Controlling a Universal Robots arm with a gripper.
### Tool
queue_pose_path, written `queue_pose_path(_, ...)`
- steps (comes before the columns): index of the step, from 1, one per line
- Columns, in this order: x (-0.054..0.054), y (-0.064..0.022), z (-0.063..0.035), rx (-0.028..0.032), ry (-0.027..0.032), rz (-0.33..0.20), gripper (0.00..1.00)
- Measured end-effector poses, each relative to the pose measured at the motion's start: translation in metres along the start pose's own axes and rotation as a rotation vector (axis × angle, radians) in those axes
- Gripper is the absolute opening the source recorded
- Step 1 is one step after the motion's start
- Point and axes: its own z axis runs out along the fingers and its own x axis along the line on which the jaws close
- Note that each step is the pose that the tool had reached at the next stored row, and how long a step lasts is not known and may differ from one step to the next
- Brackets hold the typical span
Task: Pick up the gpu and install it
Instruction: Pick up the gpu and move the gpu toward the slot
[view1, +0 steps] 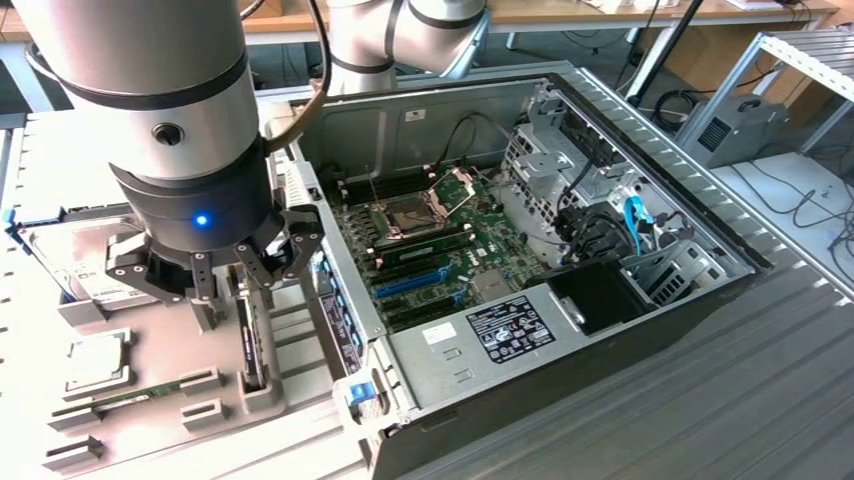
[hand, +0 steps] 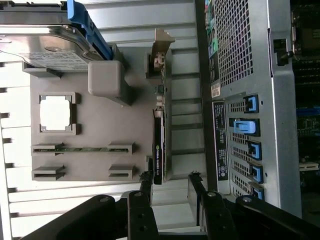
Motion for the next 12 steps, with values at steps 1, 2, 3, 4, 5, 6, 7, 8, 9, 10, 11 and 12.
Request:
queue_pose_path(1,0.0,0.0,0.0002,0.0,0.0,0.0,0.42)
queue_pose_path(2,0.0001,0.0,0.0004,0.0,0.0,0.0,0.42)
queue_pose_path(3,0.0001,0.0,0.0006,0.0001,0.0001,0.0,0.42)
queue_pose_path(4,0.0001,0.0,0.0008,0.0,0.0,0.0,0.42)
queue_pose_path(5,0.0001,0.0,0.0011,0.0,0.0,0.0,0.42)
queue_pose_path(6,0.0002,-0.0001,0.0013,0.0,0.0,0.0,0.42)
queue_pose_path(7,0.0002,-0.0001,0.0016,0.0,0.0,0.0,0.42)
queue_pose_path(8,0.0002,-0.0001,0.002,0.0,0.0,0.0,0.42)
queue_pose_path(9,0.0002,-0.0001,0.0022,0.0,0.0,0.0,0.42)
queue_pose_path(10,0.0002,-0.0001,0.0024,0.0,0.0,0.0,0.42)
queue_pose_path(11,0.0002,-0.0001,0.0027,-0.0001,0.0,0.0,0.42)
queue_pose_path(12,0.0002,-0.0001,0.0029,0.0,0.0,0.0,0.42)
